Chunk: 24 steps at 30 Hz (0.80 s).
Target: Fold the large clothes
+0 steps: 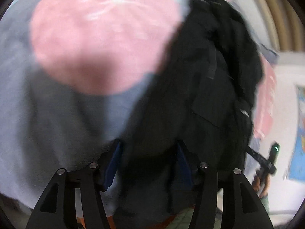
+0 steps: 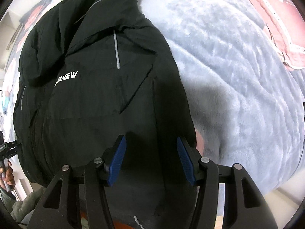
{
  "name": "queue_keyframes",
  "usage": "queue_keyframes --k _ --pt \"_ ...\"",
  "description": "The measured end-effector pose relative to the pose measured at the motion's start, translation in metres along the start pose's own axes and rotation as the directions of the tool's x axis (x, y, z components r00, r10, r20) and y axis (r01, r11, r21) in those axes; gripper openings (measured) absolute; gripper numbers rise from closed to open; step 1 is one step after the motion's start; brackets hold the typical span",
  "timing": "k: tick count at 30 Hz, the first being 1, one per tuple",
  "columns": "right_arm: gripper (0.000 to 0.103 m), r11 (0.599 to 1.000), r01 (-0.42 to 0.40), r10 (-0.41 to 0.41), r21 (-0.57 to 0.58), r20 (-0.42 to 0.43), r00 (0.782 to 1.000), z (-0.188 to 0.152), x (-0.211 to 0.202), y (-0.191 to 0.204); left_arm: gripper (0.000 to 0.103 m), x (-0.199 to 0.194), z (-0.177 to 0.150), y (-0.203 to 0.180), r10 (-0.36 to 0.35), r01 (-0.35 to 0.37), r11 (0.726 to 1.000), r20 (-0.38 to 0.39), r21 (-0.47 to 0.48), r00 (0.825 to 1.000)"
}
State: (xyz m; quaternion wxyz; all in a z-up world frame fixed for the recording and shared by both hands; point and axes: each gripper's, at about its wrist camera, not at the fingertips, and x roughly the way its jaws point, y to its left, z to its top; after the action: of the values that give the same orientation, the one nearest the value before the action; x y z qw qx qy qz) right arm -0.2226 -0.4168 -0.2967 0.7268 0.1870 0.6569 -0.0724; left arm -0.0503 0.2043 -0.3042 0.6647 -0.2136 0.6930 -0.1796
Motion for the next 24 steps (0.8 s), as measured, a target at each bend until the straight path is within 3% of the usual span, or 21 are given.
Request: queue_keyframes --k 2,3,6,10,14,16,18,19,22,24 --pt "0.058 1.000 -0.002 0.002 -0.003 -0.002 1.000 -0.007 -0.004 -0.003 0.057 -0.005 -0.004 -0.018 -0.114 0.115 0.992 -0.010 0.054 0.993" --pt "0.058 1.000 0.000 0.000 -0.006 -0.004 1.000 -0.010 -0.005 -0.004 0.057 -0.012 -0.007 -0.032 -0.201 0.202 0.975 -0.022 0.095 0.979" --pt "0.058 1.000 -0.027 0.027 -0.002 -0.018 0.999 -0.021 -0.012 -0.013 0.057 -0.018 -0.006 -0.055 -0.303 0.306 0.941 -0.042 0.147 0.952" --pt "0.058 0.998 -0.057 0.058 0.038 -0.042 0.997 -0.037 -0.014 -0.032 0.057 0.001 -0.003 -0.049 -0.275 0.282 0.953 -0.071 0.114 0.959" --pt "0.058 0.996 -0.038 0.044 0.080 -0.074 0.996 -0.055 -0.007 -0.051 0.057 0.024 -0.017 -0.032 -0.165 0.178 0.980 -0.137 0.088 0.977" --pt "0.058 0.992 -0.056 0.065 0.113 -0.085 0.994 -0.062 -0.002 -0.059 0.057 0.033 -0.029 -0.028 -0.106 0.126 0.987 -0.192 0.097 0.976" --pt "0.059 0.984 -0.100 0.114 0.148 -0.086 0.990 -0.069 0.003 -0.063 0.057 0.037 -0.036 -0.030 -0.100 0.124 0.987 -0.213 0.101 0.972" --pt "0.058 0.980 -0.129 0.144 0.150 -0.095 0.985 -0.072 0.006 -0.060 0.057 0.036 -0.036 -0.033 -0.104 0.128 0.986 -0.213 0.103 0.972" --pt "0.034 0.972 -0.200 0.210 0.122 -0.079 0.974 -0.076 -0.002 -0.047 0.056 0.027 -0.033 -0.052 -0.174 0.199 0.973 -0.196 0.114 0.965" --pt "0.033 0.948 -0.298 0.304 0.108 -0.036 0.952 -0.075 -0.022 -0.038 0.056 0.012 -0.028 -0.073 -0.322 0.343 0.933 -0.173 0.108 0.931"
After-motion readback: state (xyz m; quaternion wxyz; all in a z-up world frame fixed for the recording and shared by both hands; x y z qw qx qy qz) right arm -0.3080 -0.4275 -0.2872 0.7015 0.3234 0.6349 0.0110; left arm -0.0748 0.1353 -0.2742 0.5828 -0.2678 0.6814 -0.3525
